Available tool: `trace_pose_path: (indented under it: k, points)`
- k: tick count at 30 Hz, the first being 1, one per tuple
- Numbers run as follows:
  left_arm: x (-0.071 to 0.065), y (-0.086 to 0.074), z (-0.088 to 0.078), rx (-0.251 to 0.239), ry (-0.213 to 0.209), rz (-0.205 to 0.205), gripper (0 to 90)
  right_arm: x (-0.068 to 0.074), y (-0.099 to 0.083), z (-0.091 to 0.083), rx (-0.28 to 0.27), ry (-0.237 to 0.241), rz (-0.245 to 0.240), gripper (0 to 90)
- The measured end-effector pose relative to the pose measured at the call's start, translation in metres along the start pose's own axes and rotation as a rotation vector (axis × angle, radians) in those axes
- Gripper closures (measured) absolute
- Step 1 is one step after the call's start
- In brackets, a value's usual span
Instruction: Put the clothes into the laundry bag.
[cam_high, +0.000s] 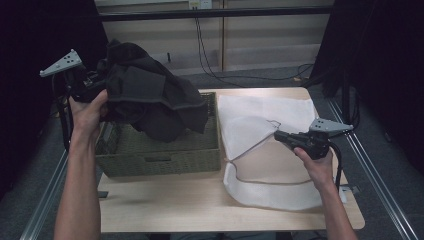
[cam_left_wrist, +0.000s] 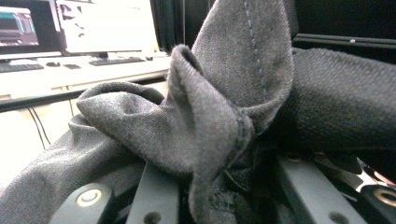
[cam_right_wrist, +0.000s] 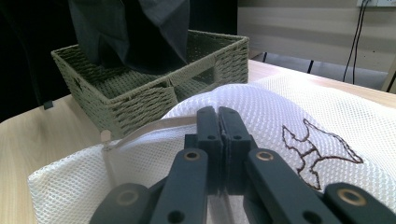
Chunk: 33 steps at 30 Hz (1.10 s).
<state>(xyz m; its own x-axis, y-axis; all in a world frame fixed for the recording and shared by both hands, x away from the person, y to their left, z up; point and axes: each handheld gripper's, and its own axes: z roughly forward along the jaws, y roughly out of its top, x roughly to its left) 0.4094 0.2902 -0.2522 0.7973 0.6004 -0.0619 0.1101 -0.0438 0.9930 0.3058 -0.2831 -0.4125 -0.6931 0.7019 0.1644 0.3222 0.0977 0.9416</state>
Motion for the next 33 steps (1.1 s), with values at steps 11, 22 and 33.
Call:
trace_pose_path:
  k: [11, 22, 33]
  points:
    - [-0.004, 0.023, -0.012, -0.051, 0.012, -0.001, 72.3, 0.000, 0.000, 0.000, -0.003, 0.001, -0.002, 88.9]
    - [-0.013, 0.043, -0.019, -0.085, 0.017, 0.024, 72.3, 0.000, 0.001, 0.000, -0.005, -0.001, -0.005, 88.8]
    - [-0.024, 0.063, -0.027, -0.118, 0.008, 0.046, 72.4, 0.001, 0.001, 0.001, -0.003, -0.002, -0.003, 88.9]
